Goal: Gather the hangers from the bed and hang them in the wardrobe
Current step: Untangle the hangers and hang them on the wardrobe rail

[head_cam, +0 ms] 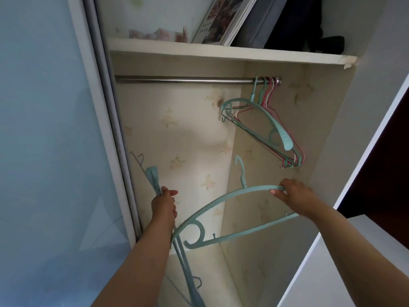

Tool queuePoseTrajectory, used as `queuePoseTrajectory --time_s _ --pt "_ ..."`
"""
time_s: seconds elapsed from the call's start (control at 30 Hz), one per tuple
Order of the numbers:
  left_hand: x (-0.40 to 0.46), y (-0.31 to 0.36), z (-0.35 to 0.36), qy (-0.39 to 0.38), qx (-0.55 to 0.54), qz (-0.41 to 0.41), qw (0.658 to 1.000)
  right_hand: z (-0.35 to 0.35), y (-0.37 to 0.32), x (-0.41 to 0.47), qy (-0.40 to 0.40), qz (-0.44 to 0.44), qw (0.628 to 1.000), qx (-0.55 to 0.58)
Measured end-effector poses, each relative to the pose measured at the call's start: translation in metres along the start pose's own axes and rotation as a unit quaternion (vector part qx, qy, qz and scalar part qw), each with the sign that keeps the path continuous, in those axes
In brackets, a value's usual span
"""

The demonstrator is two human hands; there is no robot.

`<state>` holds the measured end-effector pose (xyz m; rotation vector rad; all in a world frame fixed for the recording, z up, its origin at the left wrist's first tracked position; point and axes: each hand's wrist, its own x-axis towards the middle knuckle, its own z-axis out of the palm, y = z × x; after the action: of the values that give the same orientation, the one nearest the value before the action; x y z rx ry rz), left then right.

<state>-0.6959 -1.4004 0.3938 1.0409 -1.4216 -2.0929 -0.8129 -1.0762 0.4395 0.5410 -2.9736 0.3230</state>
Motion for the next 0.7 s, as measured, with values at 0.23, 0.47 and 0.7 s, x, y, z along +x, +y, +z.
queuePoseTrajectory --time_s 0.23,0.47,0.7 --pt "0.005 0.005 0.006 0.053 0.043 0.053 0.996 -0.021 0.009 -0.014 -0.054 0.032 0.994 0.086" --pt "-0.006 0.005 0.027 -0.042 0.082 0.069 0.993 -0.031 -0.046 -0.022 0.073 0.025 0.973 0.22" --pt "-0.028 0.028 0.059 -0.136 0.102 0.076 0.983 -0.073 -0.1 0.017 0.048 0.037 0.889 0.454"
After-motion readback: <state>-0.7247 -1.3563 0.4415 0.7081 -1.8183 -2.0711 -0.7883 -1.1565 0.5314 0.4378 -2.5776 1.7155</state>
